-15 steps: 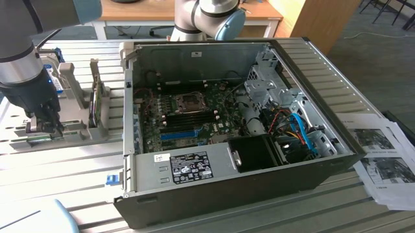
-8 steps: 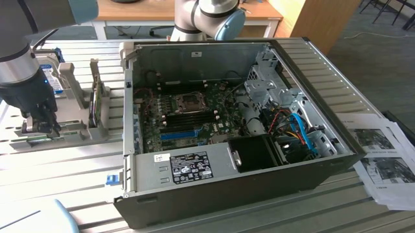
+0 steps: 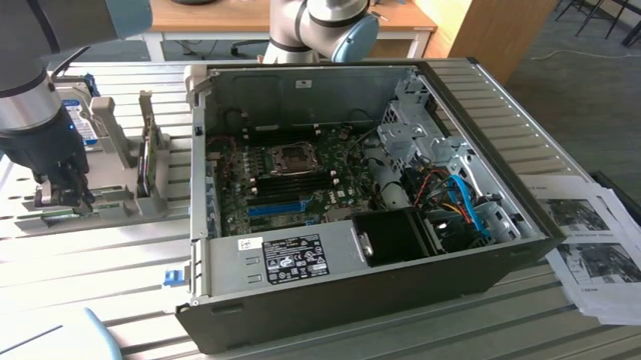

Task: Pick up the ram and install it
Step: 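Pick up the ram and move it above insertion slot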

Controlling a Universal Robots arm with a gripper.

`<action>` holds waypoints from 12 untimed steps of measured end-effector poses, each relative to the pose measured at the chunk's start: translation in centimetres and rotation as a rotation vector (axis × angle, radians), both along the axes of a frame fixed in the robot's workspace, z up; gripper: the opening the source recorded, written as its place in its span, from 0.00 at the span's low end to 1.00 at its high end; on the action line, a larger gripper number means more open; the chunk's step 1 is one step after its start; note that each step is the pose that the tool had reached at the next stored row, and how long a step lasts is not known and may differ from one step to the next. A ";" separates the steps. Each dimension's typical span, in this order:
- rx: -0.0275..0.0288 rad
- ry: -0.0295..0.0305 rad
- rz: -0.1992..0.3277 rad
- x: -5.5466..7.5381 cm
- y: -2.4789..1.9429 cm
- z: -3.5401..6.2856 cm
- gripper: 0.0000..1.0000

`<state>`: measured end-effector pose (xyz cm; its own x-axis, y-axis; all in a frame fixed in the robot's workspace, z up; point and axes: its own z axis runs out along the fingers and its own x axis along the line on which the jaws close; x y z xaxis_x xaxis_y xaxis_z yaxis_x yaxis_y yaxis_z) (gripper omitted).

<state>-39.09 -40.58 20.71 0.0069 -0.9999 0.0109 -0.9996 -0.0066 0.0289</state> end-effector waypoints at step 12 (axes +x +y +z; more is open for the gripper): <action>-0.0001 0.0001 0.000 -0.2 0.24 -0.65 0.23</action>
